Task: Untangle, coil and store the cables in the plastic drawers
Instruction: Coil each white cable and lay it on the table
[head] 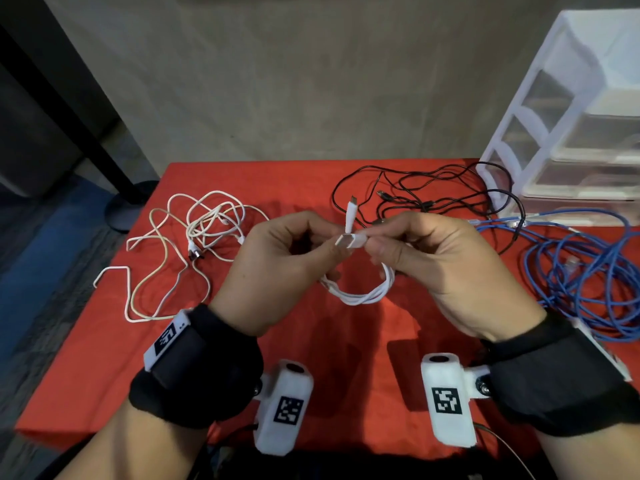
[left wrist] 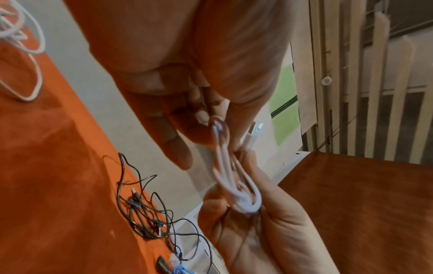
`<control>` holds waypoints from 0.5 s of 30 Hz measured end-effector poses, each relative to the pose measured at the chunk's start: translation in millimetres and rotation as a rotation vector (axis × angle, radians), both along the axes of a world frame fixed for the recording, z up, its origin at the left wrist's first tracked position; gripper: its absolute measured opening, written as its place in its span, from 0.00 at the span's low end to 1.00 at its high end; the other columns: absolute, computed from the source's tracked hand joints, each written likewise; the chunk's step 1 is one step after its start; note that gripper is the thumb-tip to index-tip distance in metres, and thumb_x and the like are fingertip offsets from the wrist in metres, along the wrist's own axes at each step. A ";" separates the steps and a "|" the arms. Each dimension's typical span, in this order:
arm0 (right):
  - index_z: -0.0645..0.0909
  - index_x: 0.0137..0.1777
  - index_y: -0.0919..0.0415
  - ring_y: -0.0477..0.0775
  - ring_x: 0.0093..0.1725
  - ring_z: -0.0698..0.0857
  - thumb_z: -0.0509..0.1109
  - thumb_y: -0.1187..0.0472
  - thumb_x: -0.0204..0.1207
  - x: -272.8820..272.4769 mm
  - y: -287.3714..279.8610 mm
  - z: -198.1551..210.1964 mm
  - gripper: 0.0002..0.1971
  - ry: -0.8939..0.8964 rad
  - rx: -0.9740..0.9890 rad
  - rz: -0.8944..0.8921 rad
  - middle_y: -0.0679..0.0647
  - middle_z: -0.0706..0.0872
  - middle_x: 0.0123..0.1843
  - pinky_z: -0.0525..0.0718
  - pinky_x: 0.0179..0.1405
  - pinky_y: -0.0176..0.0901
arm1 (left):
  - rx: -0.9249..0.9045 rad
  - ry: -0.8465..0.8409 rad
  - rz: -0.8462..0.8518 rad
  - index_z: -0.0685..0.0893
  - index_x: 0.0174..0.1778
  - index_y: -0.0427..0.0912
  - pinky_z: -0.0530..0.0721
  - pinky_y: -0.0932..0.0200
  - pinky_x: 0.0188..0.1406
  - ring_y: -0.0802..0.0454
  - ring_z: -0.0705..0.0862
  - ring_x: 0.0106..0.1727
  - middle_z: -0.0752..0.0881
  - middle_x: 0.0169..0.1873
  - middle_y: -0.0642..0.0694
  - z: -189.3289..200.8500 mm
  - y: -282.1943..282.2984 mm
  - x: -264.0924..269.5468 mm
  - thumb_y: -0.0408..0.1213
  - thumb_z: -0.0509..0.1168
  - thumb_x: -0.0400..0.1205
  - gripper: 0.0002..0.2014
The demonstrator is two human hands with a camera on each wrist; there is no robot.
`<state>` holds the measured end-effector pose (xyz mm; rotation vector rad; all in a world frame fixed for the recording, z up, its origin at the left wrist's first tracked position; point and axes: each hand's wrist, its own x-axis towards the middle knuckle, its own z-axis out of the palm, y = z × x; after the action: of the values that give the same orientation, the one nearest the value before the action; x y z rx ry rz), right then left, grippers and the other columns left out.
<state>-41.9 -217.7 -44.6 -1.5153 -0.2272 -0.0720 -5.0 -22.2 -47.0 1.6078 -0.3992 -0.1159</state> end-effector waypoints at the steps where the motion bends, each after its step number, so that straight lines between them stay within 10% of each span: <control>1: 0.91 0.48 0.60 0.44 0.43 0.87 0.76 0.64 0.74 -0.1 -1.4 0.7 0.05 -0.011 -0.048 0.002 0.51 0.94 0.44 0.81 0.47 0.35 | -0.001 -0.008 -0.011 0.90 0.43 0.42 0.82 0.57 0.33 0.50 0.84 0.30 0.86 0.30 0.43 -0.2 1.0 0.7 0.40 0.80 0.76 0.07; 6: 0.89 0.49 0.60 0.43 0.40 0.87 0.79 0.66 0.73 1.5 -1.8 -3.0 0.06 -0.004 -0.106 -0.036 0.50 0.93 0.41 0.82 0.43 0.33 | 0.155 -0.230 0.038 0.92 0.48 0.47 0.81 0.56 0.35 0.47 0.83 0.31 0.88 0.31 0.45 -4.1 0.7 0.5 0.32 0.77 0.79 0.06; 11: 0.83 0.49 0.60 0.62 0.38 0.80 0.80 0.65 0.75 5.2 -0.7 -9.3 0.08 -0.016 -0.073 -0.064 0.73 0.86 0.41 0.73 0.42 0.59 | 0.345 -0.374 0.102 0.94 0.47 0.53 0.81 0.57 0.37 0.52 0.84 0.35 0.88 0.34 0.49 -6.2 0.8 1.5 0.33 0.77 0.79 0.08; 15: 0.84 0.58 0.54 0.71 0.39 0.80 0.76 0.65 0.80 4.6 -0.1 -13.1 0.10 -0.018 -0.135 -0.031 0.70 0.88 0.45 0.74 0.43 0.62 | 0.361 -0.391 0.097 0.93 0.47 0.51 0.81 0.60 0.37 0.52 0.85 0.37 0.88 0.36 0.51 -6.2 1.0 0.7 0.35 0.77 0.80 0.06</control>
<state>-37.3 -217.9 -57.7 -1.6530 -0.2269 -0.0963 -4.4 -21.2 -53.2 2.0090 -0.6262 0.2158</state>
